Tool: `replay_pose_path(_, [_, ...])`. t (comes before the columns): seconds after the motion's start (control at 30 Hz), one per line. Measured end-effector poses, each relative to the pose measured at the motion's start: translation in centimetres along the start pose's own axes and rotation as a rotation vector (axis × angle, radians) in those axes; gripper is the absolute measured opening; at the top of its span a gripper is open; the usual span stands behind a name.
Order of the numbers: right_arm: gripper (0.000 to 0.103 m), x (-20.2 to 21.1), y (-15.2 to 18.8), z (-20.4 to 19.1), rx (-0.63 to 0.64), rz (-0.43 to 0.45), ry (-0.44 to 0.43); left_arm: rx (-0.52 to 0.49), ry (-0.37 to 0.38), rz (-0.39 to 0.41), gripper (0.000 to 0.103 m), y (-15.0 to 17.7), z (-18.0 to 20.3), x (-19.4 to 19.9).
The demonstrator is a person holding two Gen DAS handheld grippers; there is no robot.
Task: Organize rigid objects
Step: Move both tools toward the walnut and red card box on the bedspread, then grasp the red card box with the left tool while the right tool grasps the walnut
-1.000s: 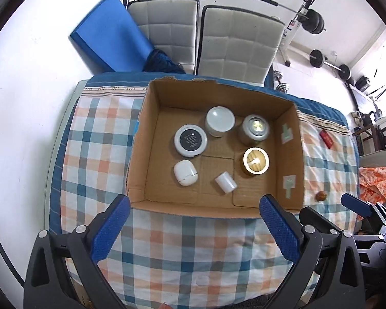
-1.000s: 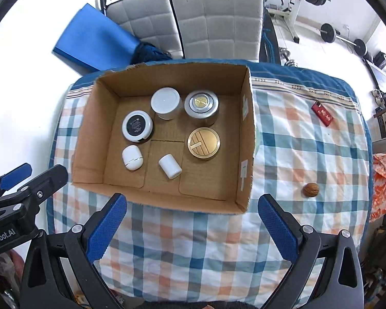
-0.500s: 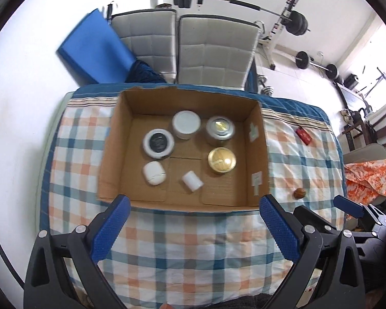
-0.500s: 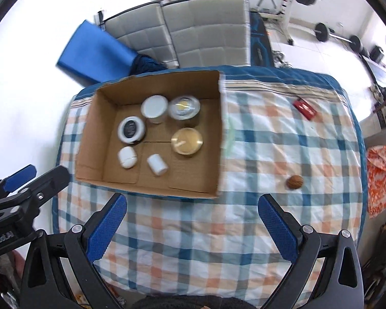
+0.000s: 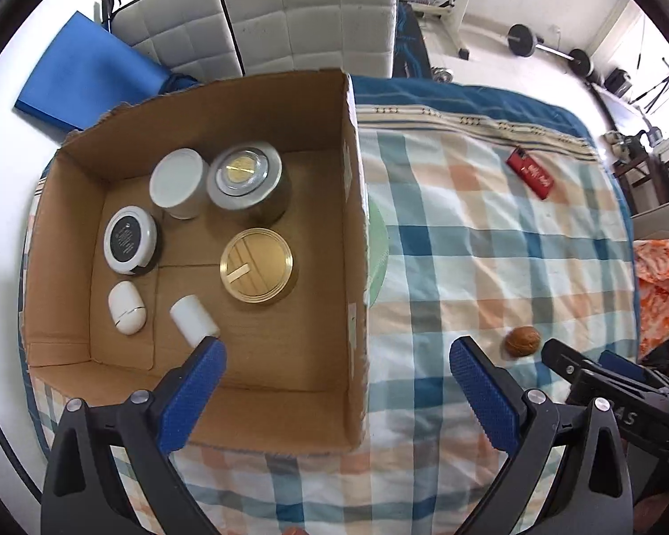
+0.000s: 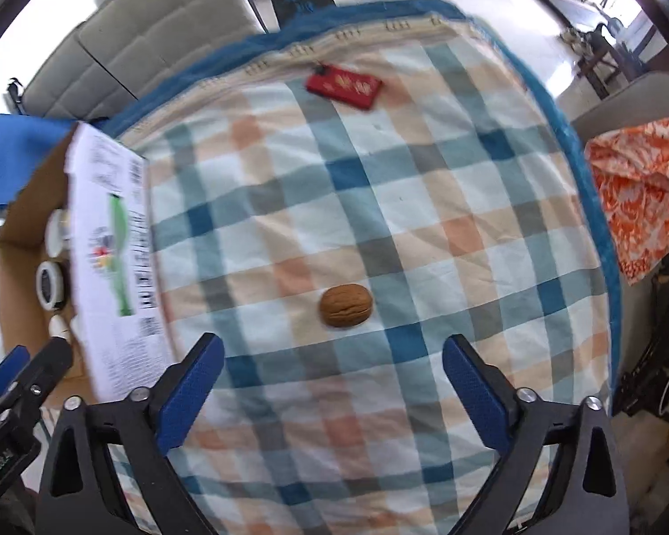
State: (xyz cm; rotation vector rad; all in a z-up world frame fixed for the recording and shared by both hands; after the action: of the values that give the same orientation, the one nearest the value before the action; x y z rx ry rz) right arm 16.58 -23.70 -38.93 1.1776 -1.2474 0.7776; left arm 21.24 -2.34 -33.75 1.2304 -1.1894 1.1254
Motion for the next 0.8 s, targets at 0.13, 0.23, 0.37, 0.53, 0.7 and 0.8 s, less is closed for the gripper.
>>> replay_pose_path(0.13, [0.075, -4.4, -1.3, 0.3, 0.001, -0.082, -0.02, -0.003, -0.012, -0.031, 0.103, -0.6, 1.4, -1.7])
replay_pose_path(0.23, [0.055, -6.9, -1.9, 0.5, -0.001, -0.116, -0.018, -0.008, -0.023, -0.051, 0.103, -0.9, 2.1, -2.5])
replay_pose_path(0.37, [0.044, -7.5, -2.3, 0.9, 0.008, -0.107, -0.023, -0.024, -0.044, -0.061, 0.103, -1.3, 2.9, -2.6])
replay_pose_path(0.53, [0.044, -5.5, -2.8, 2.4, 0.017, -0.078, -0.042, -0.042, -0.038, -0.033, 0.103, -2.6, 5.0, -0.9])
replay_pose_path(0.7, [0.044, -1.8, -4.6, 5.5, -0.012, -0.022, -0.054, -0.058, 0.01, -0.025, 0.103, -5.8, 9.1, -0.2])
replay_pose_path(0.8, [0.044, -0.2, -6.7, 8.1, -0.049, 0.01, -0.043, -0.074, 0.032, -0.054, 0.103, -8.6, 12.1, -1.2])
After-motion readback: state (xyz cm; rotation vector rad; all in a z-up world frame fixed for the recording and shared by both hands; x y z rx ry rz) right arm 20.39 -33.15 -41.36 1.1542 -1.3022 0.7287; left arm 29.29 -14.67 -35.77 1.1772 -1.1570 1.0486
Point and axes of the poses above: each gripper's, at about its wrist camera, not at the fingertips, and x roughly against the way its jaws point, z to its right, y to its underside, the point moved 8 cm from there along -x, roughly the way its jaws point, and after that the axes turned 14 degrees about -z, right-handed, at the moved point
